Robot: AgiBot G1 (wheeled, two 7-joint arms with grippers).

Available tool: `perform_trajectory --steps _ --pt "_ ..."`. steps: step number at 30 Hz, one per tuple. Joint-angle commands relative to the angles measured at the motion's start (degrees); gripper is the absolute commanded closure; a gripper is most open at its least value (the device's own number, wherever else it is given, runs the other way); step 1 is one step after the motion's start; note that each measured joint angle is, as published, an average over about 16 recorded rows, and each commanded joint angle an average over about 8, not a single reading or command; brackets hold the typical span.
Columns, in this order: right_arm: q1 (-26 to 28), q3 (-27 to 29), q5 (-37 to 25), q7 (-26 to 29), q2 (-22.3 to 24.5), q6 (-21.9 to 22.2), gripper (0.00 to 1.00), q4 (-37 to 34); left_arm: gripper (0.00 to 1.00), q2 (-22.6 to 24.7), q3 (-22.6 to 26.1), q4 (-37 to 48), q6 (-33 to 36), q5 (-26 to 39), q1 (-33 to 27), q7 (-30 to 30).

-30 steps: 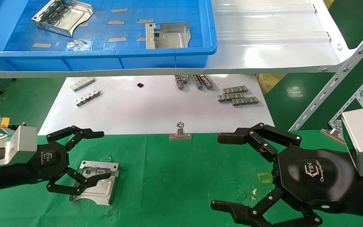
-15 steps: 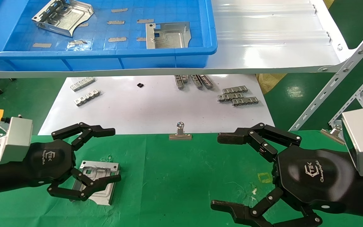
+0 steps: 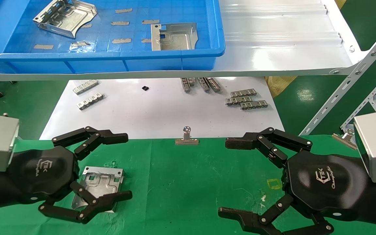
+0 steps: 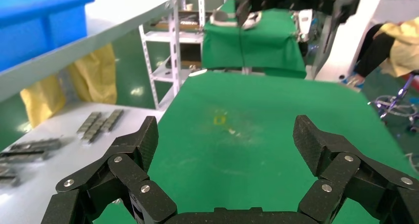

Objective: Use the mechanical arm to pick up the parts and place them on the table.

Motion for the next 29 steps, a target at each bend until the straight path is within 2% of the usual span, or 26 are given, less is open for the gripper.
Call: perform_trajectory --steps 1,13,29 --pt "0.0 0.0 0.0 0.0 0.0 0.0 0.0 0.0 0.0 -0.24 -1.37 -2.1 -0.21 -0.08 0.92 -1.77" --pt "0.0 0.0 0.01 -0.01 0.01 0.01 0.0 -0.01 0.0 -1.52 -8.59 -13.08 -1.27 -0.52 5.71 -10.82" --pt "-0.01 0.0 0.02 -0.01 0.01 0.02 0.0 -0.01 0.0 -1.6 -8.75 -13.28 -1.37 -0.61 5.88 -10.91"
